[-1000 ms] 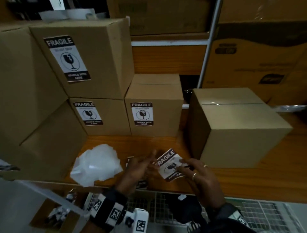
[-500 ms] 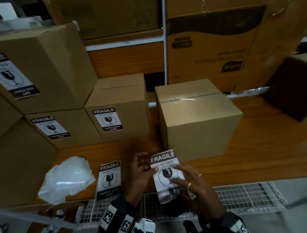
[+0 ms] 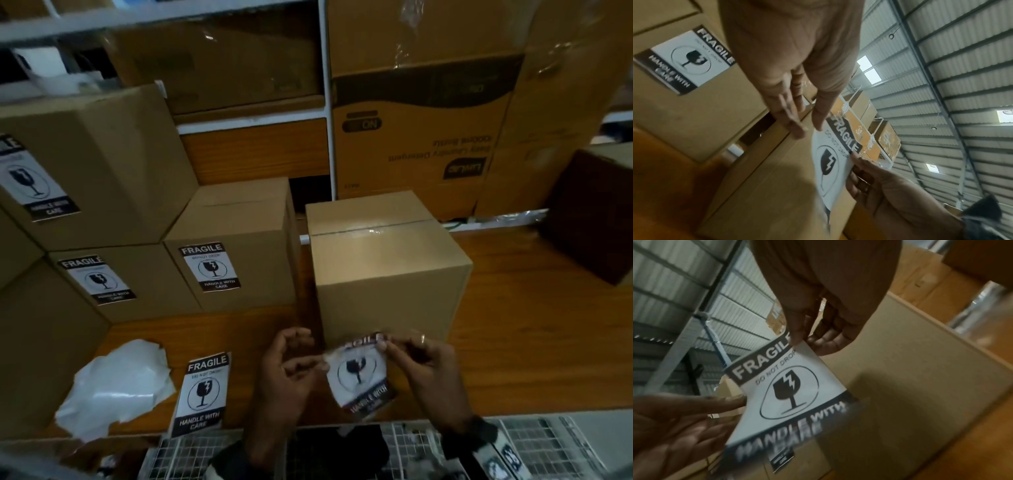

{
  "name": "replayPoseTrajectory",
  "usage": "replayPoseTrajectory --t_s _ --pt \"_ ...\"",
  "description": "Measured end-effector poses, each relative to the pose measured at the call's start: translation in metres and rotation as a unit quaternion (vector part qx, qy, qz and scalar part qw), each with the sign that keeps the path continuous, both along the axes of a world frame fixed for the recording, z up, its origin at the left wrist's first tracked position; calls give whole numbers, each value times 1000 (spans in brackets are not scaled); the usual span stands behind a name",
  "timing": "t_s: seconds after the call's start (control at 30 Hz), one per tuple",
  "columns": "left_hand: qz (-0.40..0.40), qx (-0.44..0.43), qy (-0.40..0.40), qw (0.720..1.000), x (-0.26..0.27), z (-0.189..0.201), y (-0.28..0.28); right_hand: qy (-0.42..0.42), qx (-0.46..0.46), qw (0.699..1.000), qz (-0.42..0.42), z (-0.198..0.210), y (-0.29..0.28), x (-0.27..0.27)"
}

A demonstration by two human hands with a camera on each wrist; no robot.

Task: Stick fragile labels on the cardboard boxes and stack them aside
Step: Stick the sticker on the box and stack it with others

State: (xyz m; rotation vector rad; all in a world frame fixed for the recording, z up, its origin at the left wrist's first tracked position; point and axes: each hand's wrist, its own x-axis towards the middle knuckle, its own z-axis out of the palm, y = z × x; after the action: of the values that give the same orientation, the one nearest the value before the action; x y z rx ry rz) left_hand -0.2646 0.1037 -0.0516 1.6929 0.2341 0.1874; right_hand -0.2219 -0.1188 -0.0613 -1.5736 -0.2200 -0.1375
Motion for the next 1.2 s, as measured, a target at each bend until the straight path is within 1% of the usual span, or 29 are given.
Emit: replayPoseTrajectory --t_s 0.1,0.17,0.23,0.3,0.4,0.5,0.6,0.67,0.77,0.87,0.97,1.03,1.07,1.13,1.2 --pt "65 55 -8 996 7 9 4 -46 4 998 -30 5 -7 21" --pt "78 123 -46 988 7 15 6 -64 5 997 -41 5 -9 30" --pt "74 186 -109 974 8 23 5 -65 3 997 -44 3 -8 36" --pt "50 248 -164 954 14 31 2 -70 -8 996 -51 -1 -5 41" --pt "0 322 -213 923 34 41 -7 -86 -42 994 -61 -8 -2 48" --pt "-17 357 -239 903 60 39 -15 -108 -68 989 -73 -8 0 50" --pt "3 373 -279 885 82 27 -15 -128 -78 985 -81 -2 0 52" --pt "17 381 -305 873 89 21 -12 -133 -87 984 -82 0 0 54" --pt "12 391 -329 860 94 17 -8 -142 -122 977 -104 0 -1 58" --pt "6 388 -345 855 95 14 -6 -185 -193 954 -137 -2 -2 61" --pt "14 377 -353 856 96 11 -7 -227 -296 904 -208 1 4 61" --pt "23 369 -356 858 96 10 -10 -240 -340 870 -263 5 11 62" --pt "26 363 -358 860 97 9 -11 -239 -352 859 -286 7 13 63" --pt "33 352 -363 862 98 9 -12 -237 -358 844 -321 12 14 67" --pt "35 343 -373 861 99 8 -13 -270 -341 837 -333 16 13 71"
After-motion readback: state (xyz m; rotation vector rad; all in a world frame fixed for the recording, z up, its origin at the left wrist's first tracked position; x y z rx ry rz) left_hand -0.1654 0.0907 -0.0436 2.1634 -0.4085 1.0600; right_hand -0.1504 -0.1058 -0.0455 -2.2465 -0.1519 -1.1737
